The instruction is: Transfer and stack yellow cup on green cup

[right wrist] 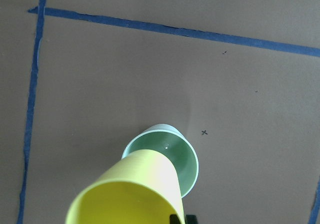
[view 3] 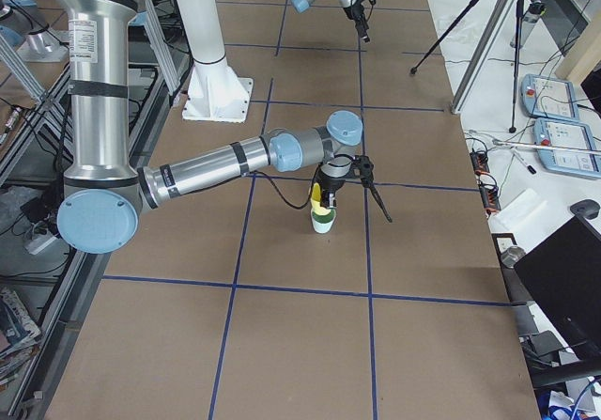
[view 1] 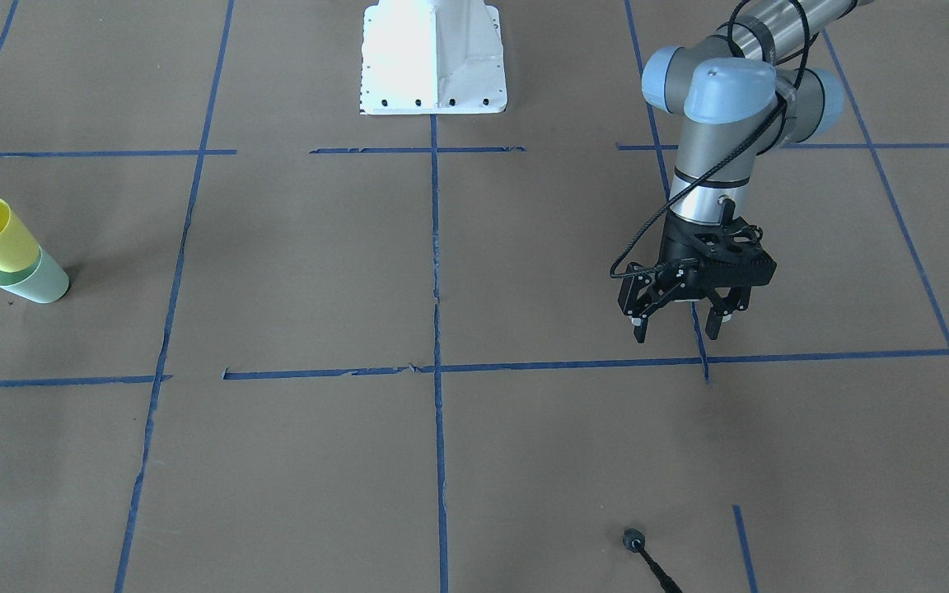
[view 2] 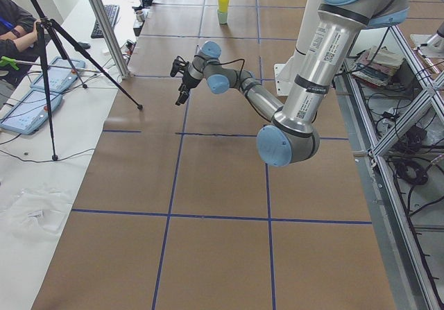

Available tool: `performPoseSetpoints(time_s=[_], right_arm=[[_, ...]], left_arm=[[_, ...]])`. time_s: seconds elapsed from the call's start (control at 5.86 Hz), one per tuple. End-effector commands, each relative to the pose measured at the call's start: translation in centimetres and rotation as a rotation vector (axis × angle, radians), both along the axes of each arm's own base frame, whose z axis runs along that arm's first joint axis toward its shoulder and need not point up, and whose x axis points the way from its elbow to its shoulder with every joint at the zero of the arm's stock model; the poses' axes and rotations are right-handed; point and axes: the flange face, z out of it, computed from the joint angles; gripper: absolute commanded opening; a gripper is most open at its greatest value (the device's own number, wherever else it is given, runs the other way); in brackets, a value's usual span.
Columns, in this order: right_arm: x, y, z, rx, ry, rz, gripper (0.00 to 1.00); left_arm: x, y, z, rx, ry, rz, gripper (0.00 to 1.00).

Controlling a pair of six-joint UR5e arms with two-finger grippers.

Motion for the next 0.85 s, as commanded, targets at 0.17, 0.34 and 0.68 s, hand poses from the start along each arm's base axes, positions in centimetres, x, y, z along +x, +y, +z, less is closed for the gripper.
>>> performPoseSetpoints(time_s=[0.17, 0.34, 0.68], right_arm=[[-0.22, -0.51, 0.12, 0.003, 0.009, 0.000, 0.00], [-0.25, -0.63, 0.06, 0.005, 0.010, 0.001, 0.00], [-0.40, -1.07, 0.52, -0.001, 0.016, 0.001, 0.00]], left_arm=[[-0.10, 0.16, -0.23, 0.001, 0.006, -0.002, 1.00], [-0.10, 0.16, -0.23, -0.005, 0.012, -0.007, 1.00], [-0.04, 0.25, -0.30, -0.005, 0.014, -0.008, 1.00]])
